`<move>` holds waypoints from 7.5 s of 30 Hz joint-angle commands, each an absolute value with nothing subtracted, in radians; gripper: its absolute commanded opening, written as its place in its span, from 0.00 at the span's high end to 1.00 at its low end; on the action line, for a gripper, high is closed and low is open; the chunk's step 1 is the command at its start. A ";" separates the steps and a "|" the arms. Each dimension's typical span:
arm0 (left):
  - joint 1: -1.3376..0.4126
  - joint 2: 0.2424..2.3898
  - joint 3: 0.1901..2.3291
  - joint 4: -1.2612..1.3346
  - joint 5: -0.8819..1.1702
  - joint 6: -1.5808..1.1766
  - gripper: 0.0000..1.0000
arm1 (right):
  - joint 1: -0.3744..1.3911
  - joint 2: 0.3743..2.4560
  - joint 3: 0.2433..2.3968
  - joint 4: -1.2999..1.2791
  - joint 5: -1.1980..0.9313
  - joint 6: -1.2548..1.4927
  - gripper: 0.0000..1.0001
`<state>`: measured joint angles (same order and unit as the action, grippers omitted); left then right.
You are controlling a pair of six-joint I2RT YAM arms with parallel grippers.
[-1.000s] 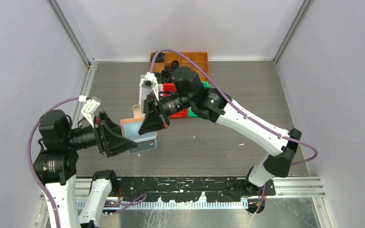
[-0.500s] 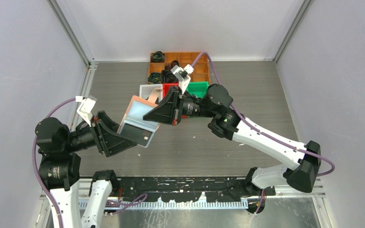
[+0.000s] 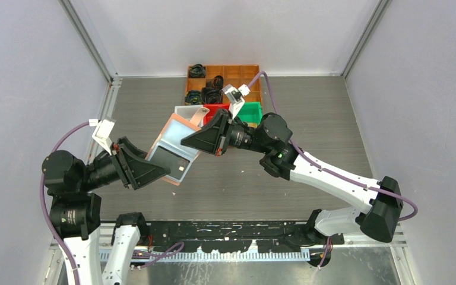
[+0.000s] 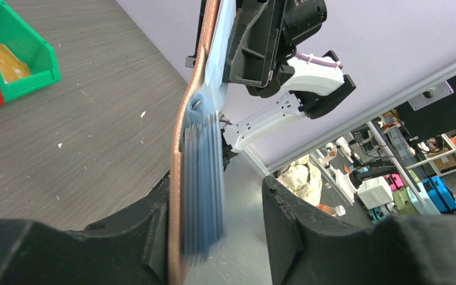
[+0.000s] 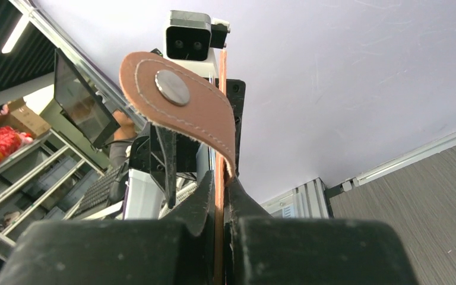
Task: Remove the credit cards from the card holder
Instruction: Remove the credit card from the card holder.
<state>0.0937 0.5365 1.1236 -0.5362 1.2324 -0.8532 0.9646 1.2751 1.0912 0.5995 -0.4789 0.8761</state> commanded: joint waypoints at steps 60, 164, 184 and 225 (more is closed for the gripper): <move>0.092 0.514 1.187 -0.588 1.062 -0.773 0.40 | 0.983 1.183 1.109 0.661 -0.334 0.845 0.99; 0.092 0.796 1.303 -0.960 1.197 -0.472 0.90 | 1.027 1.464 1.113 0.638 -0.533 1.141 0.57; 0.091 0.718 1.193 -0.779 1.351 -0.661 0.60 | 1.037 1.451 1.072 0.658 -0.416 1.141 0.71; 0.091 0.689 1.205 -0.574 1.285 -0.893 0.71 | 1.035 1.410 0.857 1.088 -0.278 1.268 0.99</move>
